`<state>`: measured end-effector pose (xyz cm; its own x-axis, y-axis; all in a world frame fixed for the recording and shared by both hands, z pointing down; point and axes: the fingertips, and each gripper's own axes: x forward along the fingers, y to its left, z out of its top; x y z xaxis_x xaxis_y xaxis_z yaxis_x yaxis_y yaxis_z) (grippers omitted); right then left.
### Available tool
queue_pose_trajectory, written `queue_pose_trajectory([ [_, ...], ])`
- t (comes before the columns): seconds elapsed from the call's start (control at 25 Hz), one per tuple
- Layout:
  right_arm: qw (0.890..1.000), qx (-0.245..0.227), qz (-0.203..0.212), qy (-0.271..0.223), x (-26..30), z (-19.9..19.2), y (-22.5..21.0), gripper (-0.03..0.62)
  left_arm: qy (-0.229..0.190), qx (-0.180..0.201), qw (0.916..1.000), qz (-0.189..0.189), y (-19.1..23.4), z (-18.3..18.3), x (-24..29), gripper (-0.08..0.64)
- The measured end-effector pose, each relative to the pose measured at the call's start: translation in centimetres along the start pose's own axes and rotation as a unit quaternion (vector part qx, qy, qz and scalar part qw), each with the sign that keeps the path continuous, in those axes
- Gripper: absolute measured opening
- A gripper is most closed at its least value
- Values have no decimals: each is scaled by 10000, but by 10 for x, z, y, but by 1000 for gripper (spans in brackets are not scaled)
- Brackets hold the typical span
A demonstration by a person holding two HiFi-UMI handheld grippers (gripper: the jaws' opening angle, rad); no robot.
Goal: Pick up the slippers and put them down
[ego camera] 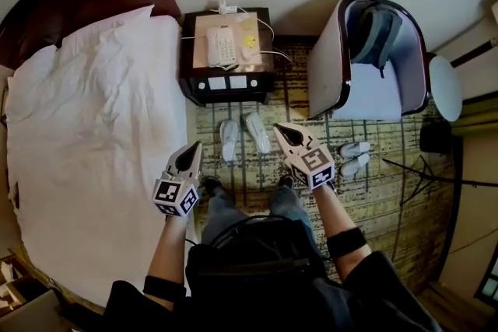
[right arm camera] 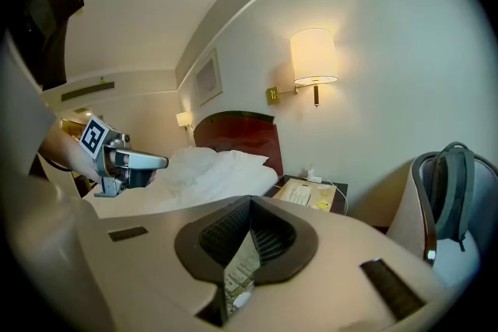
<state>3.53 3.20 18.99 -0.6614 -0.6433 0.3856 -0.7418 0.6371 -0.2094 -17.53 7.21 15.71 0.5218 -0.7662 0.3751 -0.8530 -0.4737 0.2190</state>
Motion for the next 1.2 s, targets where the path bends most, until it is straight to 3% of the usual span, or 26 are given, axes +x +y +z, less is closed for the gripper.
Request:
queue_pose_trajectory([
  [0.32, 9997, -42, -223, -46, -25, 23, 9, 2, -206, 140, 9996, 108, -3, 23, -13, 0],
  [0.64, 9997, 78, -232, -35, -30, 14, 20, 0, -133, 408, 9990, 121, -11, 27, -19, 0],
  [1.2, 9996, 161, -233, -19, -32, 3, 26, 2, -214, 393, 9990, 56, -16, 23, -22, 0],
])
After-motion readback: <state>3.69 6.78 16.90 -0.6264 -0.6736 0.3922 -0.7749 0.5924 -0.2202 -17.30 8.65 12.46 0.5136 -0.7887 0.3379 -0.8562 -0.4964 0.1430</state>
